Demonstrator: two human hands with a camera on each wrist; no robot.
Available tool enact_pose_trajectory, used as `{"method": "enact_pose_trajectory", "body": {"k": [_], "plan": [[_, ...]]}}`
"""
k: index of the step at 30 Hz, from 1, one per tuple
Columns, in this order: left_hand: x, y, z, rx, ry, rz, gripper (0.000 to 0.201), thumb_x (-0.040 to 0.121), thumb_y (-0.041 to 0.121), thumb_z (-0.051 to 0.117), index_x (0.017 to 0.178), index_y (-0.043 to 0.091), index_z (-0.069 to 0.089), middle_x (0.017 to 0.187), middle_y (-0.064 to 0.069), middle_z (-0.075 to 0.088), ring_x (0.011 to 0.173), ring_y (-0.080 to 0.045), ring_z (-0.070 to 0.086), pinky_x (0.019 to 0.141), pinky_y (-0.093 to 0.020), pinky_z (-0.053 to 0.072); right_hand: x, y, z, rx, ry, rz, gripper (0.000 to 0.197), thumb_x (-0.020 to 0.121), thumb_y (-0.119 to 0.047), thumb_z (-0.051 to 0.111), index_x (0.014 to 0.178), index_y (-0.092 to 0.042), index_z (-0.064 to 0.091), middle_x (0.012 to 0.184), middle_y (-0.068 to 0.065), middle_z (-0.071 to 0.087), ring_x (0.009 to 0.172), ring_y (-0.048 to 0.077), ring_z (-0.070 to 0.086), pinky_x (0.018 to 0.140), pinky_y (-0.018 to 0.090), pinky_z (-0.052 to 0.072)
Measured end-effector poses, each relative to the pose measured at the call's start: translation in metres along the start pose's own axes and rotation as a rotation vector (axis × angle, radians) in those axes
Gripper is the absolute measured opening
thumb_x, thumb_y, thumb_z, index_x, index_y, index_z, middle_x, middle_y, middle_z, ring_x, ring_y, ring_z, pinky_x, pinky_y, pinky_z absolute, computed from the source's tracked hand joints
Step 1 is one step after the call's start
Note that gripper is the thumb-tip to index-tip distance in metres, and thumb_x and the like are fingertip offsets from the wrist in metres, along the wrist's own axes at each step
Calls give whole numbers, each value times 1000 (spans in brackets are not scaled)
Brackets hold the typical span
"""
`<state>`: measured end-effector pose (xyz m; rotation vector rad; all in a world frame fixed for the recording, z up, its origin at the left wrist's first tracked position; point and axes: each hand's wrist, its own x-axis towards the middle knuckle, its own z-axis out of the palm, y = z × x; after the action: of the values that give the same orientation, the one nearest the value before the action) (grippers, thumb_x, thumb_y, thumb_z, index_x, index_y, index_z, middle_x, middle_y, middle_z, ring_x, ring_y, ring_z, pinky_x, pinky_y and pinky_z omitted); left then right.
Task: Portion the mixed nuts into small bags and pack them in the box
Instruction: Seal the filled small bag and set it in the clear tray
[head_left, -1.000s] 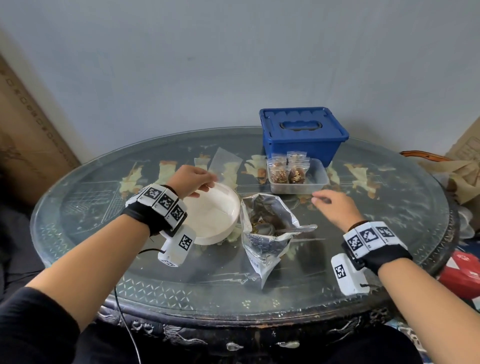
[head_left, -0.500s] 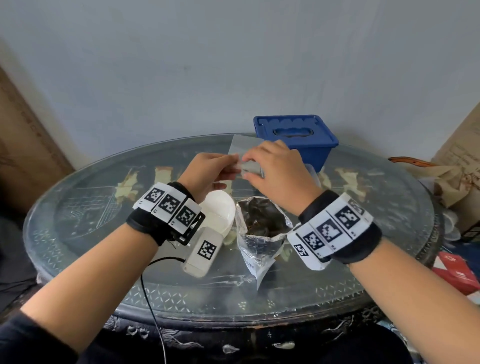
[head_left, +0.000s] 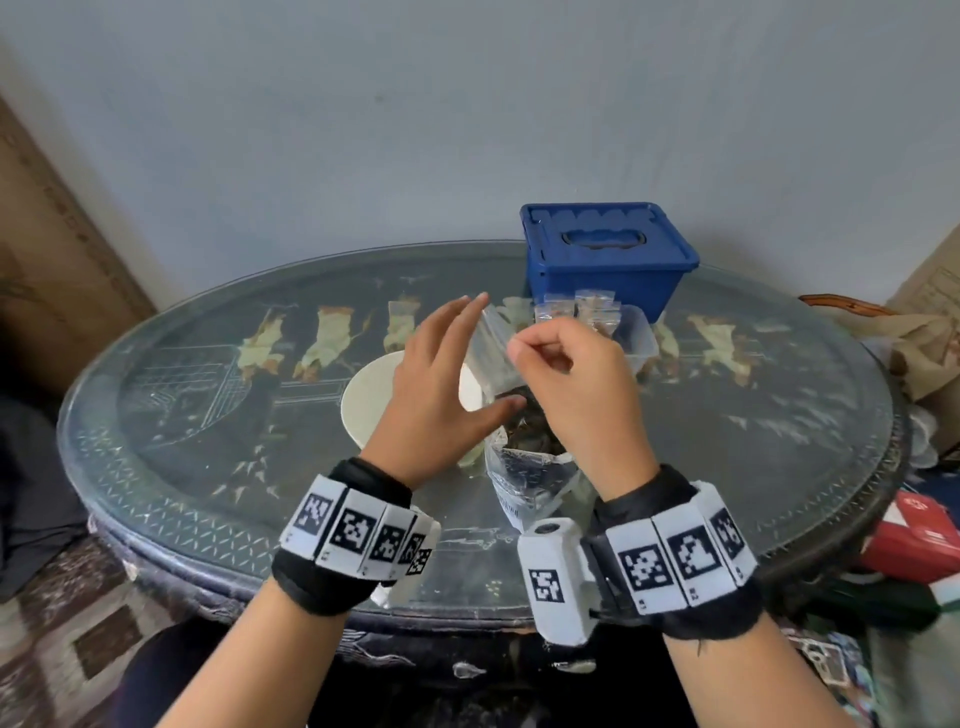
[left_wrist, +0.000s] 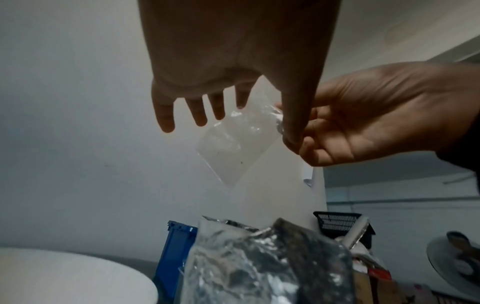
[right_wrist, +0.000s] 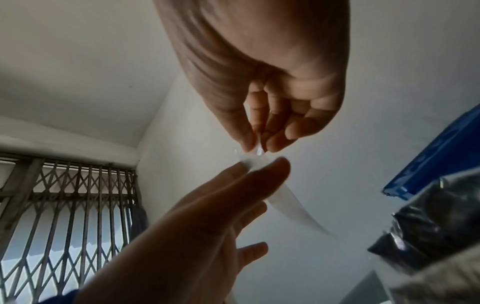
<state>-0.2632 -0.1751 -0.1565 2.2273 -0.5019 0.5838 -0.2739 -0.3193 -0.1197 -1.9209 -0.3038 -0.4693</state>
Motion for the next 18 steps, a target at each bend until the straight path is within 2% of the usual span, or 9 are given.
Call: {"method": "enact_pose_trajectory", "body": {"k": [2, 6, 10, 14, 18], "plan": [[-8, 1, 4, -16, 35, -55, 80, 70, 54, 58, 140, 27, 30, 138, -2, 39, 128, -15, 34, 103, -34, 30, -11, 2, 7, 46, -15, 43, 7, 85, -7, 63, 81, -13, 64, 74, -15, 60, 73, -4, 57, 66, 8, 45], [-22, 1, 10, 39, 37, -112, 71, 71, 51, 55, 134, 22, 42, 131, 3, 50, 123, -17, 43, 101, -35, 32, -28, 9, 18, 95, -19, 130, 3, 84, -8, 64, 83, -10, 66, 76, -11, 64, 73, 1, 58, 69, 13, 47], [-38, -4, 16, 71, 34, -130, 61, 73, 52, 52, 121, 15, 52, 122, 3, 57, 114, -17, 47, 94, -40, 39, -42, 14, 21, 136, -30, 183, 1, 85, -11, 64, 84, -10, 65, 73, -15, 60, 70, -4, 56, 65, 9, 43], [-46, -4, 17, 70, 42, -124, 56, 72, 52, 53, 116, 16, 55, 117, 3, 60, 110, -20, 50, 90, -35, 37, -49, 17, 22, 129, -25, 181, 5, 88, -8, 60, 90, -10, 63, 79, -15, 61, 76, -1, 58, 68, 8, 43], [-47, -6, 16, 99, 33, -93, 52, 74, 51, 54, 113, 17, 58, 112, 3, 61, 107, -24, 53, 89, -39, 40, -52, 18, 15, 53, -57, 76, 18, 85, 3, 55, 87, -11, 65, 82, -7, 61, 78, 4, 57, 71, 8, 42]]}}
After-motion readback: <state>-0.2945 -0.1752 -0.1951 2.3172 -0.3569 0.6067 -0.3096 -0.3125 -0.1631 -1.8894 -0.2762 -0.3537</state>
